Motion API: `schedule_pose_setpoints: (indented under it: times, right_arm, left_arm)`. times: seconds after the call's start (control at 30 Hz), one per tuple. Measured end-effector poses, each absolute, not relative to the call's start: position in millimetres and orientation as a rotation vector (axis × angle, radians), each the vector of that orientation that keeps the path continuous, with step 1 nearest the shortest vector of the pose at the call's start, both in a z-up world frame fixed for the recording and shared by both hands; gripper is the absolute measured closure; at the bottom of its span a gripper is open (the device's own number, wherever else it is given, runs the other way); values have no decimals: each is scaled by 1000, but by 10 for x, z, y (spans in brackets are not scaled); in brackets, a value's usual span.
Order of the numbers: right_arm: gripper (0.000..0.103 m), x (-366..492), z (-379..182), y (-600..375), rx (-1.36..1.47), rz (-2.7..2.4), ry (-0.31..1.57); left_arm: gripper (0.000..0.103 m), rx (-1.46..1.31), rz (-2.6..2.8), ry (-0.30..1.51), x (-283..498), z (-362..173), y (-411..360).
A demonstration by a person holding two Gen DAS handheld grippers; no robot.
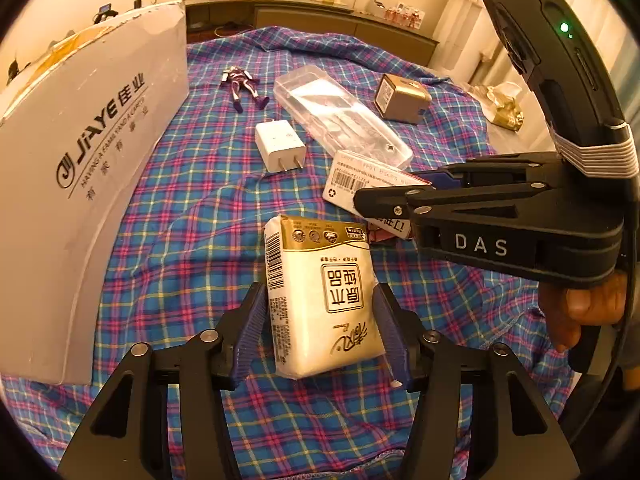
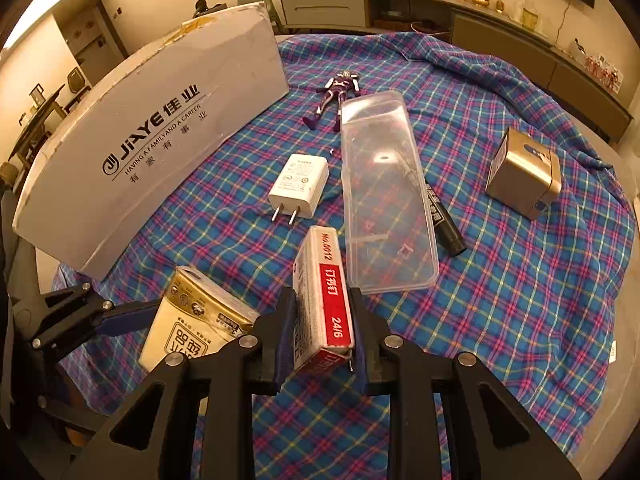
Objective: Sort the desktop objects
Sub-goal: 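Grasp the cream packet with the left tool while the right grasps the red-white box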
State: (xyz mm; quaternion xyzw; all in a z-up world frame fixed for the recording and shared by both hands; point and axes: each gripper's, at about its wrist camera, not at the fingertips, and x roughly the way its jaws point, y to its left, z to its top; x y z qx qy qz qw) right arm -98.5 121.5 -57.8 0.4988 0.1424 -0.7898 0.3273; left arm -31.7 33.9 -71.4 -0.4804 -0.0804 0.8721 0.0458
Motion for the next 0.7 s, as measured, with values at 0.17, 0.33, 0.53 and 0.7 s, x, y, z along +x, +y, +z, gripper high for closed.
schedule_pose_setpoints:
  times: [0.17,0.33,0.53,0.7]
  right_arm:
    - [87,-1061,-587,1244,1313,-2055,375]
    - [88,-1086,-329,1399,1255,-2095,275]
    - [88,-1060,-187,1567,1247,-2109,129]
    - [88,-978,-124,1520,1225,-2116,113]
  left_arm:
    - [48,-1457,2675,-151,-395,-745,497]
    - [72,-1407,2687,-204,-352,-657,413]
    - [79,-1376,2708,-286,-276,-563,223]
    - [80,-1323,2767,-290,-190,-386,95]
